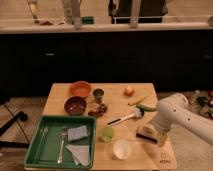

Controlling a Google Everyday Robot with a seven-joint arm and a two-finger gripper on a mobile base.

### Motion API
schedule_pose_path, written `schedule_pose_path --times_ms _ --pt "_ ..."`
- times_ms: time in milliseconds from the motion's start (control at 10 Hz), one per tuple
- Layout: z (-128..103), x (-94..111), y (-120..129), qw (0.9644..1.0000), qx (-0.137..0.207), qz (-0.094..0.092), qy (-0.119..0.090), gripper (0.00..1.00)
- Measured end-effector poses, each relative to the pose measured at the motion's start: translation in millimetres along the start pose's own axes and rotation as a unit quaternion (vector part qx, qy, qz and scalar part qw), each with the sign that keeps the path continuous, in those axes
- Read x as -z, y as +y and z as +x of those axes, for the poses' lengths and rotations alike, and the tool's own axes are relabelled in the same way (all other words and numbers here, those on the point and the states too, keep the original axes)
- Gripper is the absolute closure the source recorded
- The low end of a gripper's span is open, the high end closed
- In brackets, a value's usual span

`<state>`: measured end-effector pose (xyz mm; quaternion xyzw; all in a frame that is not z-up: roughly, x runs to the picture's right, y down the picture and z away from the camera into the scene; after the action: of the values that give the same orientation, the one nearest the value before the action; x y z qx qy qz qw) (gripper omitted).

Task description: Wipe purple bowl with eraser

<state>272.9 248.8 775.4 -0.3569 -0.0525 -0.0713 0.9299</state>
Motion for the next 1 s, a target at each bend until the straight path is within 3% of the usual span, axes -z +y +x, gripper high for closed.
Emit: schedule_pose_path --times_ms 300,600,1000 --pt "0.1 -11.7 0.5 0.9976 -0.067 -0.006 -0.018 0.20" --pt "1.6 -16.1 0.1 0.9930 -0.115 0.008 -0.026 0.20" --pt "-2.7 -24.8 -1.9 0.9903 -0.137 0.012 -0.023 0.20"
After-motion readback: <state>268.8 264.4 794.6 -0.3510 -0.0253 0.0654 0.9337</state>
